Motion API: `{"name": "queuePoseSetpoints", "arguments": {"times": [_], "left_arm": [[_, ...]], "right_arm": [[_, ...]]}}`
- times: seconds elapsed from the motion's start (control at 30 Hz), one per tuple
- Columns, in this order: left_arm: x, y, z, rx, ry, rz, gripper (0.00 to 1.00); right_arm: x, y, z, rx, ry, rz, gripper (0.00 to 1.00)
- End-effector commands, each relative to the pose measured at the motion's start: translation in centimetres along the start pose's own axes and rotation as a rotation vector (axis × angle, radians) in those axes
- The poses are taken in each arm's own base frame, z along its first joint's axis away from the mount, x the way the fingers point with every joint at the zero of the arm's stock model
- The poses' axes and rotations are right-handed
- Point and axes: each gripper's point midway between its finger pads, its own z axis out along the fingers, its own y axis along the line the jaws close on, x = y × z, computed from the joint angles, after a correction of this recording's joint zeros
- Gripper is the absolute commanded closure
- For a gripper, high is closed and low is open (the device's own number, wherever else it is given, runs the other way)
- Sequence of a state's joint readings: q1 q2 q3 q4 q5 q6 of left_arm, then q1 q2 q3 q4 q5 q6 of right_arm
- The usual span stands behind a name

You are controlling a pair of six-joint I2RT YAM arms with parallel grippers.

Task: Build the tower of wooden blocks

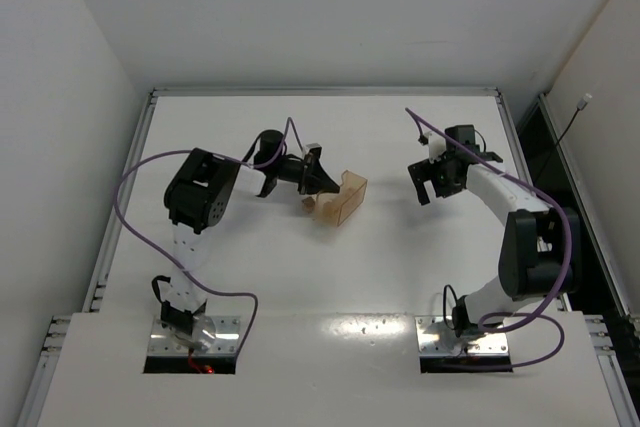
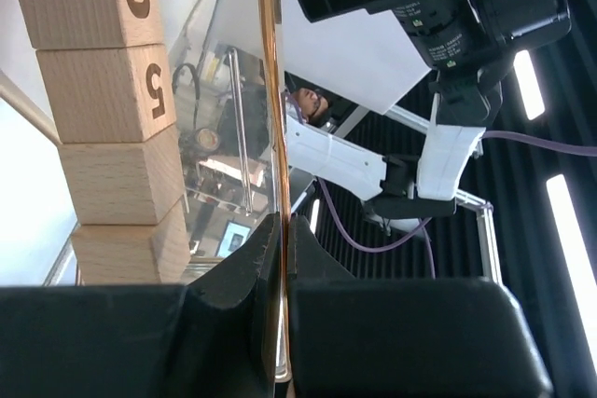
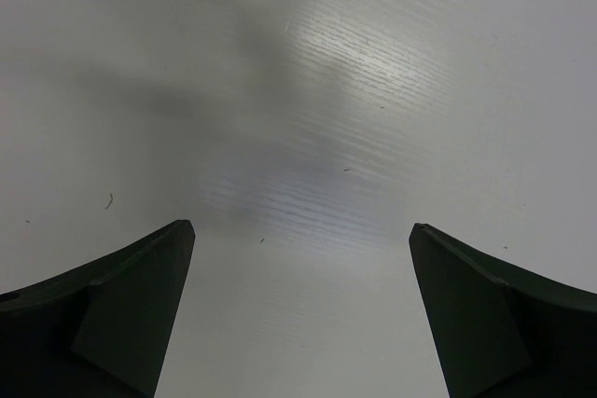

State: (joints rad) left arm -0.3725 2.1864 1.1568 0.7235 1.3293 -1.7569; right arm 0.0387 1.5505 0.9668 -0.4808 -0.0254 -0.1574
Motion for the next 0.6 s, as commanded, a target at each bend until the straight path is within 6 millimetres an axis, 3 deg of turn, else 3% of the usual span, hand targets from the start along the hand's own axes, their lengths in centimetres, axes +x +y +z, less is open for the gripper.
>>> {"name": "queuePoseSetpoints", "arguments": {"times": [0.0,0.03,0.1,0.2,0.27,0.3,0.33,0.37,0.4,0.43,0.47,0.5,0.57], "left_arm": [[1.2,-2.9,0.2,0.022,0.043,0.110,1.00],[1.7,-3.9,0.2,0.031,0.045,0.131,1.00],[3.2,-3.9,0.8,0.006,0.065,0.147,1.00],[3.0,-0.1,0.7,-0.024,0.063,0.107,1.00],[4.6,-5.2,0.4,0.092,0.032,0.152,1.00],[4.6,-5.0,0.5,0.049,0.044,0.137,1.00],[4.2,-6.2,0.6,0.019,0.052,0.192,1.00],[3.6,-4.5,0.7,-0.013,0.051,0.366,1.00],[3.8,-3.0,0.6,-0.060,0.057,0.256,1.00],[3.6,-2.2,0.6,-0.053,0.056,0.263,1.00],[3.9,0.0,0.1,-0.049,0.051,0.027,1.00],[4.5,-1.3,0.0,0.025,0.055,0.195,1.00],[4.8,-2.9,-0.1,0.061,0.047,0.196,1.00]], "right_arm": [[-0.5,-0.7,-0.5,0.030,-0.024,-0.004,0.02],[-0.7,-0.7,-0.8,0.033,-0.035,-0.004,0.02],[-0.7,-0.7,-0.8,0.034,-0.035,-0.004,0.02],[-0.7,-0.7,-0.8,0.034,-0.035,-0.004,0.02],[-1.0,-0.8,-1.0,0.034,-0.037,-0.004,0.02],[-1.0,-1.0,-1.0,0.043,-0.035,-0.004,0.02],[-1.2,-1.0,-1.3,0.047,-0.048,-0.005,0.02],[-1.0,-0.9,-1.4,0.047,-0.047,-0.005,0.02],[-0.5,-0.8,-1.2,0.043,-0.035,-0.004,0.02],[-0.7,-0.9,-1.2,0.046,-0.044,-0.005,0.02],[-0.5,-0.8,-0.9,0.043,-0.033,-0.004,0.02],[-0.3,-0.6,-0.6,0.030,-0.023,-0.004,0.02],[-0.9,-0.8,-0.7,0.032,-0.029,-0.004,0.02]]}}
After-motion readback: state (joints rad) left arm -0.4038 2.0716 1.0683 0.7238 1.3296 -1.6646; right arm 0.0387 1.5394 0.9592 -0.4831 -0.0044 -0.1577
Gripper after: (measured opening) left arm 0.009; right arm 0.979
